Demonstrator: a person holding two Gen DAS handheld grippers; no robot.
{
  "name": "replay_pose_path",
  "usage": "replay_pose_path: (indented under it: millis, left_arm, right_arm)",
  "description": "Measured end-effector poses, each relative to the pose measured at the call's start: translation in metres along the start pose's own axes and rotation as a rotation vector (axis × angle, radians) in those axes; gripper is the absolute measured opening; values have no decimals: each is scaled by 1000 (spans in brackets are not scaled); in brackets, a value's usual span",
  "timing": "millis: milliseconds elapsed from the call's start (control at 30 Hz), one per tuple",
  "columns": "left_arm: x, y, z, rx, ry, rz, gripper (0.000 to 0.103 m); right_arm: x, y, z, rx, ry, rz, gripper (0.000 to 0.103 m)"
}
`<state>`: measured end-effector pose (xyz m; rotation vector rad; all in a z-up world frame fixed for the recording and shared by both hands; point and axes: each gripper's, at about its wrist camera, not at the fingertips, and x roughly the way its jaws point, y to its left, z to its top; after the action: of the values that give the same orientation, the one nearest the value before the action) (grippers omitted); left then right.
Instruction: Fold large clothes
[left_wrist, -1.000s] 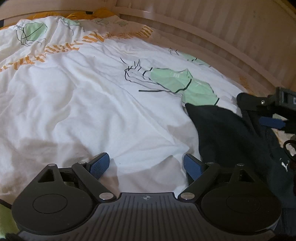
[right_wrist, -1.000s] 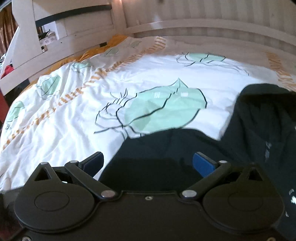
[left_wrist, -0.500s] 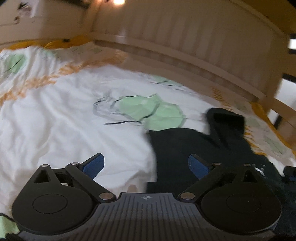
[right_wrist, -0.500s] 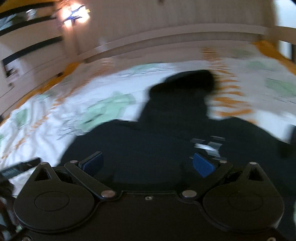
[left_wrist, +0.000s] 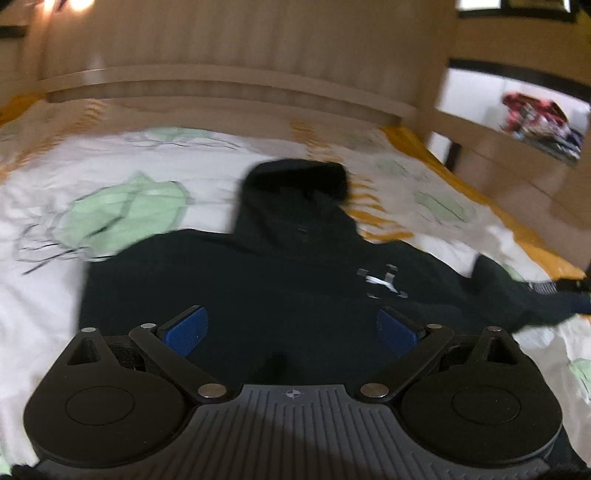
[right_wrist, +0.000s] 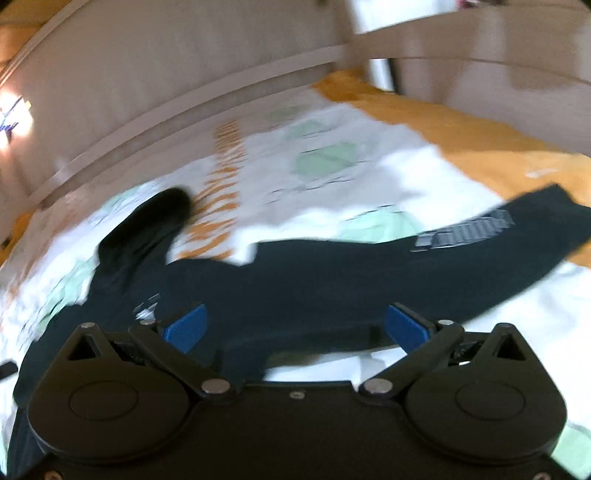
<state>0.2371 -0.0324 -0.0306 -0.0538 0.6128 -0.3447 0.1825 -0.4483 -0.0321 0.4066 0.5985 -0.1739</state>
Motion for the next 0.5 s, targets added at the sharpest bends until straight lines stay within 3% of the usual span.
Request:
replay_pose_path:
  millis: [200,333,500]
  left_arm:
    - [42,-30,-8,2,58,-41,99]
    - [76,-36,-24,-4,146,-2,100]
    - [84,-52,-39,122,132,58,103]
  right_arm:
    - [8,-64,15,132,-6,-104,102]
    - [22,-97,19,187,2,-157,102]
    - [40,-128,18,308,-4,-161,102]
